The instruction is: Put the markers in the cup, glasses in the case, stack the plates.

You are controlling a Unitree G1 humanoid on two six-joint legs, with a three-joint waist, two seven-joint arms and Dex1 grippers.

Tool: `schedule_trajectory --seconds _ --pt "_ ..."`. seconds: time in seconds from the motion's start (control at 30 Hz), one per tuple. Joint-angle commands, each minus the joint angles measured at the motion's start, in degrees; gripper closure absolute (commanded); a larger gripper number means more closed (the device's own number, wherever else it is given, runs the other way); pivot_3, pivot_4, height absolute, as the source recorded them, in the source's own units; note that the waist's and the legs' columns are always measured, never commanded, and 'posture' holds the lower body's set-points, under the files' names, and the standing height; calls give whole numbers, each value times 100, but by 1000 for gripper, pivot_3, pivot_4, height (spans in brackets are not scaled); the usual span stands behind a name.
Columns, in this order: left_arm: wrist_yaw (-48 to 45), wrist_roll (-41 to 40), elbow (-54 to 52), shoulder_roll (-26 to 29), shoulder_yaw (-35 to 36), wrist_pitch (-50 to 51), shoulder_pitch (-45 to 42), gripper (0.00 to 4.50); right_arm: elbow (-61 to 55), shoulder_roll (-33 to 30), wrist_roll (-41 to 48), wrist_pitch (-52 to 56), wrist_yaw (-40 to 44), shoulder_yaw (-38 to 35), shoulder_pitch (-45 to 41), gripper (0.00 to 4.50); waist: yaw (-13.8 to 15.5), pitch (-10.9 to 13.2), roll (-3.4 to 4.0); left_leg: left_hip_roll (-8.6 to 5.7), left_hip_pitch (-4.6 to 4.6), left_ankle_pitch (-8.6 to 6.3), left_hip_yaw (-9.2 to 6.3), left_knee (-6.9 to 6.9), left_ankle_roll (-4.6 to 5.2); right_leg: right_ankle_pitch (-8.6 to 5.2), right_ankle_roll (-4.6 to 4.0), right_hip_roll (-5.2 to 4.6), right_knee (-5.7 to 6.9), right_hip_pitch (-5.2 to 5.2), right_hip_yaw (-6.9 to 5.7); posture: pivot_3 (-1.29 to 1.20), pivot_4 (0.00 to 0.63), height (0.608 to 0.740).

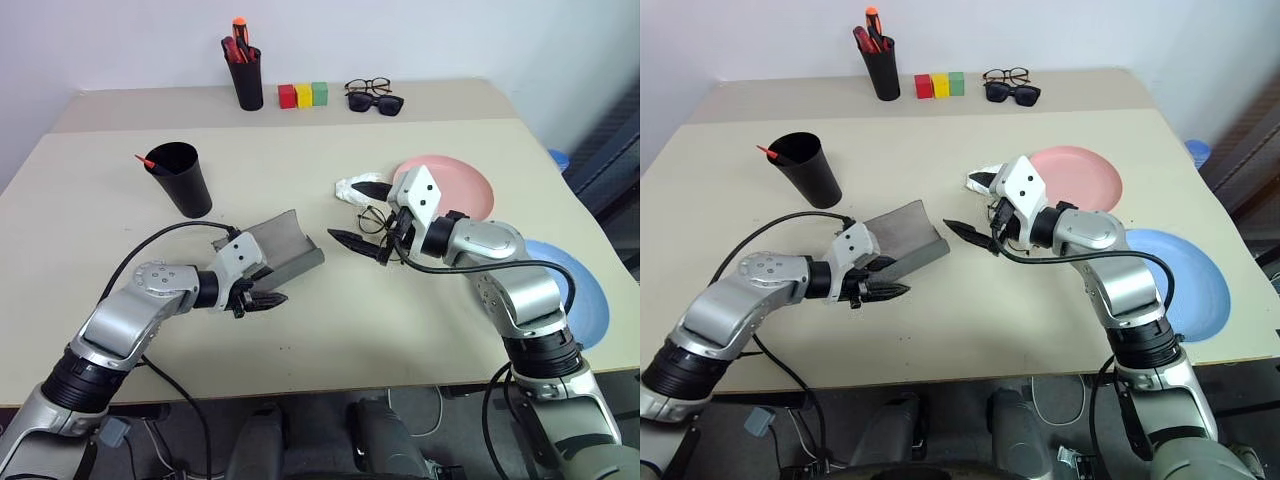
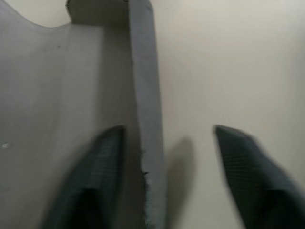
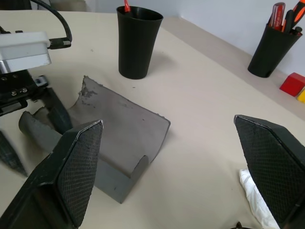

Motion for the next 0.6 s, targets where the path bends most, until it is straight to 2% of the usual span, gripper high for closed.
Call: schedule_trajectory --seconds 0.03,0.1,0.13,0.33,0.43,0.53,0.6 --pt "-149 165 -18 13 -13 -161 -196 3420 -278 -11 -14 -30 -47 -64 33 0 4 0 0 0 0 0 0 0 0 0 0 0 0 0 0 0 150 740" --pt "-375 260 2 82 -65 -413 -212 4412 -281 -22 -28 -35 -50 -56 56 0 4 0 0 -1 0 0 0 2 0 0 0 -1 0 3 0 0 150 740" --pt "-596 361 10 167 -131 -725 -193 4473 -267 -32 -37 -43 -47 -57 62 0 4 0 0 -1 0 0 1 2 0 0 0 -1 -1 3 0 0 150 740" --pt "-1589 943 408 576 -517 -1893 -284 4473 -125 -125 -117 -116 -7 -126 27 0 4 0 0 -1 0 0 2 0 0 0 0 0 -4 2 0 0 150 740" --pt "-1838 1133 744 539 -522 -2378 -496 4473 -105 -183 -131 -138 -3 -172 35 0 14 0 0 -1 0 0 4 1 0 0 0 0 -4 4 -1 0 150 740" --pt "-2074 1227 1011 500 -575 -2436 -697 4473 -102 -216 -150 -152 -20 -195 69 0 13 0 0 -1 0 -1 6 4 2 0 0 0 -6 7 -3 0 150 740" --pt "-2176 1233 1126 469 -562 -2399 -796 3938 -119 -249 -160 -131 -51 -237 121 0 7 0 0 -1 0 -2 7 4 3 0 0 0 -7 8 -3 0 150 740"
